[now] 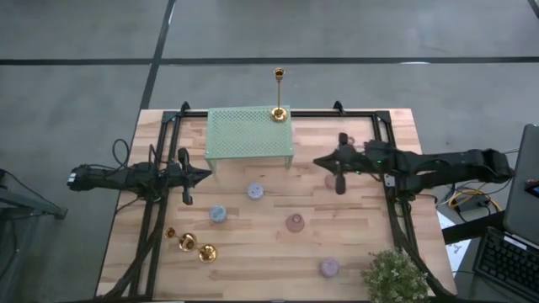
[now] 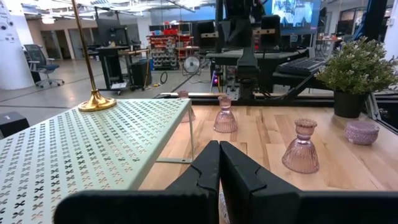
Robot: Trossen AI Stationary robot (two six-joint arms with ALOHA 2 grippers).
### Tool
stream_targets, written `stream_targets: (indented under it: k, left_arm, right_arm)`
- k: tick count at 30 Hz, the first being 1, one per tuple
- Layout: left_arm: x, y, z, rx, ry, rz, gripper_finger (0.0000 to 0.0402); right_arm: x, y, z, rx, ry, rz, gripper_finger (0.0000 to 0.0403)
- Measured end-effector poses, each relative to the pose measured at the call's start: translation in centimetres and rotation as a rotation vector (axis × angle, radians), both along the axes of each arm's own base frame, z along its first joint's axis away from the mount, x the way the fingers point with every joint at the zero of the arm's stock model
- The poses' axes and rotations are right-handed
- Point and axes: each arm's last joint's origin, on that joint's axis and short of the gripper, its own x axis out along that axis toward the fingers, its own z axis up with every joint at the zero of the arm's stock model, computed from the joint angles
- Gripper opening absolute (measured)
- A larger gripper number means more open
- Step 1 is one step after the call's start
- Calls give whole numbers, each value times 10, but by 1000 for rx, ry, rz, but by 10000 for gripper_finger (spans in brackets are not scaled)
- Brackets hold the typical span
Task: Pick & Place candle stick holders
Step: Put the right gold candle holder on the shelf
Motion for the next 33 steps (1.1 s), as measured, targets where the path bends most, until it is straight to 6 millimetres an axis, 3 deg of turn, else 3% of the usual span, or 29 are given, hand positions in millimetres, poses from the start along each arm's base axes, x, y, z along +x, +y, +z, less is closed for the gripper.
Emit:
stream_targets:
  k: [7,15,33]
  left_arm:
    - [0,0,0,0,0,0,14]
    - [0,0,0,0,0,0,14]
    - [0,0,0,0,0,0,14]
  right_arm:
    - [-33,5,-19,-2,-102,13,8]
    - [-55,10,-40,-4,-155,40,8]
    - [-65,10,-66,-8,-131,34,8]
